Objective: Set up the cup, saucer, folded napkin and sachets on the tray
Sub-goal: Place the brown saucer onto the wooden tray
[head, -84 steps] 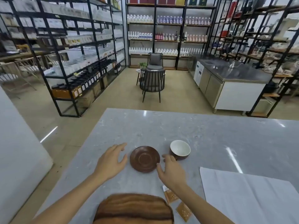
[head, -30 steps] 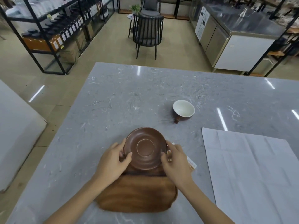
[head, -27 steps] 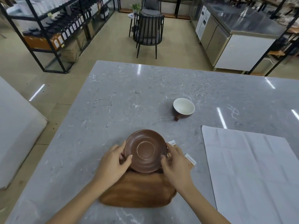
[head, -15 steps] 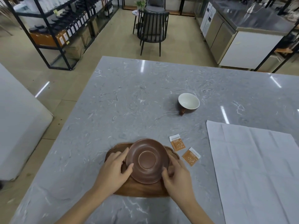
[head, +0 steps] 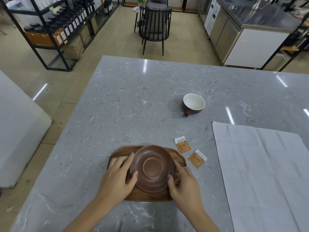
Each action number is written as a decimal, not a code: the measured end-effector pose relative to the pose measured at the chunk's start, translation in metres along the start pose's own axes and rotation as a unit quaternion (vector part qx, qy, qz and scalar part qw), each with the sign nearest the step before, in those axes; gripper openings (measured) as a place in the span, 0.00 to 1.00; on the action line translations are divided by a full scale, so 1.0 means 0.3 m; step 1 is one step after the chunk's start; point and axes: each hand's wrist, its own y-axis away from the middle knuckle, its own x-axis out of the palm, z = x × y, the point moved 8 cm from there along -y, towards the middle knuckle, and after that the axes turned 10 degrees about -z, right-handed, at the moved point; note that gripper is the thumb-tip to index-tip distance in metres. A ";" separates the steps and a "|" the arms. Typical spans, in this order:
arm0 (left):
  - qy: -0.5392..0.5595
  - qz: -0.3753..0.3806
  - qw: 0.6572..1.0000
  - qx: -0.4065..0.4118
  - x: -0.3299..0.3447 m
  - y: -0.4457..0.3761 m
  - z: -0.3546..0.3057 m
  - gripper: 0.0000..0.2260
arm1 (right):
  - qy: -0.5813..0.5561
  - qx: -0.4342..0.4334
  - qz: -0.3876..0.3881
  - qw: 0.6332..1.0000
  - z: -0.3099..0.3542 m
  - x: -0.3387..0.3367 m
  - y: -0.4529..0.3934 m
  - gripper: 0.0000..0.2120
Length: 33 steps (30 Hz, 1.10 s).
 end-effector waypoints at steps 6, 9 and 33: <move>-0.017 0.054 0.997 0.048 0.061 0.037 -0.034 0.30 | 0.040 -0.086 -0.005 0.995 0.028 0.012 0.019 0.25; -0.027 0.059 0.997 0.045 0.073 0.048 -0.031 0.31 | 0.046 -0.102 -0.016 0.994 0.022 0.012 0.028 0.23; 0.026 -0.002 0.998 0.050 0.023 -0.055 -0.053 0.25 | -0.036 -0.089 -0.058 0.994 0.013 -0.067 -0.033 0.14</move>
